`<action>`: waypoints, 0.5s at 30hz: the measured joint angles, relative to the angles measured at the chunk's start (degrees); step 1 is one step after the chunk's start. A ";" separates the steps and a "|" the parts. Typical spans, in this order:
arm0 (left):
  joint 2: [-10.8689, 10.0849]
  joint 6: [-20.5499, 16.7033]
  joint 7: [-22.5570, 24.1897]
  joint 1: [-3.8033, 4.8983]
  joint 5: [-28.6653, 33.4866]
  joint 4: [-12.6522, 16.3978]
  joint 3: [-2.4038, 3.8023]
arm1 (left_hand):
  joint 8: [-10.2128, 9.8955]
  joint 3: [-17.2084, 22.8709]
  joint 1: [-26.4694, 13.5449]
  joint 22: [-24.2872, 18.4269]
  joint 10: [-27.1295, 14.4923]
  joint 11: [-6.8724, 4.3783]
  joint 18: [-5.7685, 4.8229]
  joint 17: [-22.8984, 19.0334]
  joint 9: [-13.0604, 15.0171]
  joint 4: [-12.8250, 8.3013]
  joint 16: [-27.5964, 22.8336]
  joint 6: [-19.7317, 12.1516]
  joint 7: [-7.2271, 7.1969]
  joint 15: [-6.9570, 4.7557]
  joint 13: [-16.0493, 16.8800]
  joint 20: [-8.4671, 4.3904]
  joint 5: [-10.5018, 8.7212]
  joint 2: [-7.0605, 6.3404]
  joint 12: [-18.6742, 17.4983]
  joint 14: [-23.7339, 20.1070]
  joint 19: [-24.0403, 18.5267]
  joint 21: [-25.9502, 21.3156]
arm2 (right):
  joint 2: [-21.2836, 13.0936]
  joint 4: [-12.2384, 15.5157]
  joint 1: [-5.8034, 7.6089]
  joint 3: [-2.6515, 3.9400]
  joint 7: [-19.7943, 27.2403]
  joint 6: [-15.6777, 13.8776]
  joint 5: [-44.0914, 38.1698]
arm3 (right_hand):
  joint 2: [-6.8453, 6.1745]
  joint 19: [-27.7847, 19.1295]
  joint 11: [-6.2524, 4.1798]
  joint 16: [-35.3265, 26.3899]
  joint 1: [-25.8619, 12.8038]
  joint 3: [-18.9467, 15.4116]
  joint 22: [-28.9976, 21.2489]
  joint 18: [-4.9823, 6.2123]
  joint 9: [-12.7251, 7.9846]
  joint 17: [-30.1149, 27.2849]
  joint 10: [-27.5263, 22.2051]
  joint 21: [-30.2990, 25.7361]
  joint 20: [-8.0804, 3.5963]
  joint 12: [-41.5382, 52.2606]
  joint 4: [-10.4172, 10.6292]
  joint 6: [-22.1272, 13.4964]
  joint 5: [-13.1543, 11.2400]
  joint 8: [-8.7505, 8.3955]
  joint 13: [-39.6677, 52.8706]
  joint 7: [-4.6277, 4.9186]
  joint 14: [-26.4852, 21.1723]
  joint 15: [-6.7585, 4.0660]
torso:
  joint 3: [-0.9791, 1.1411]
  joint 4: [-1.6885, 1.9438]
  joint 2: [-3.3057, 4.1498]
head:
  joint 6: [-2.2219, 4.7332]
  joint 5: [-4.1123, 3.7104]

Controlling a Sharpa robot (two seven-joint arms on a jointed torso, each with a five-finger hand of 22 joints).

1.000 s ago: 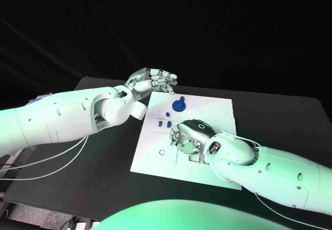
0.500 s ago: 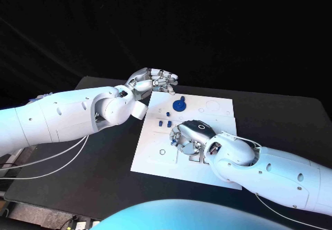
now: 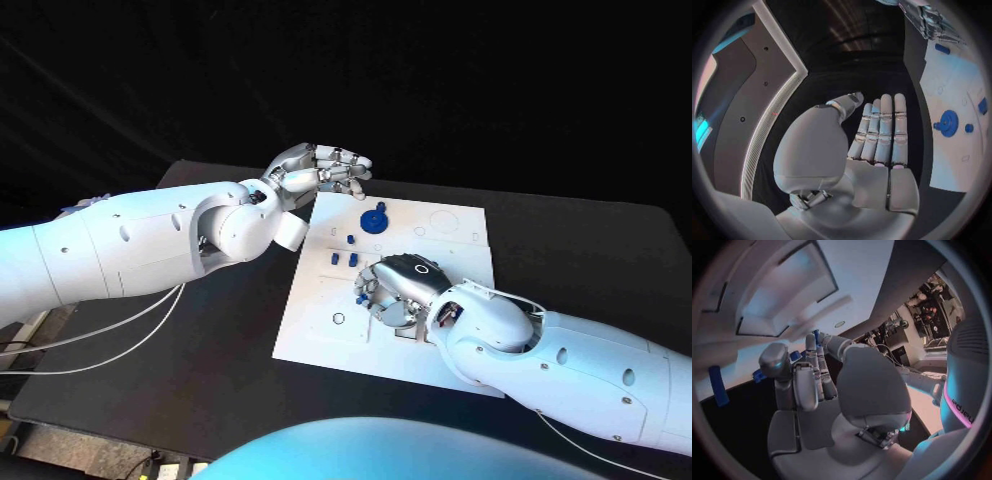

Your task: Assemble the parts on the task board

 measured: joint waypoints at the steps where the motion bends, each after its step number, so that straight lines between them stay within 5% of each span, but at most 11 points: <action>1: 0.00 0.00 0.00 0.00 -0.01 0.00 0.00 | 0.00 0.00 0.00 0.00 0.00 0.00 0.00 0.00 0.00 0.00 0.00 0.00 0.00 0.00 0.00 0.00 0.00 0.00 0.00 0.00 0.00 0.00 | -0.04 0.01 -0.03 -0.01 -0.01 -0.15 -0.15 | 0.00 0.00 0.00 0.00 0.00 0.00 0.00 0.00 0.01 0.00 0.00 0.00 0.00 0.00 0.00 0.00 0.00 0.00 0.00 0.00 0.00 0.00 | -0.01 0.00 0.01 | 0.01 -0.01; 15: -0.03 0.04 -0.04 0.00 -0.09 0.00 0.00 | 0.00 0.00 0.00 -0.01 0.00 0.00 0.00 -0.01 -0.01 0.00 0.00 0.00 0.00 0.00 0.00 0.00 0.00 0.00 0.00 0.00 0.00 0.00 | -0.02 -0.17 -0.09 -0.01 -0.06 -0.43 -0.63 | 0.00 0.00 0.00 0.00 0.00 0.00 -0.01 0.00 0.05 -0.01 0.00 0.00 0.00 0.00 0.00 -0.01 0.00 -0.03 0.00 -0.01 0.00 0.00 | 0.01 -0.07 -0.01 | -0.07 0.11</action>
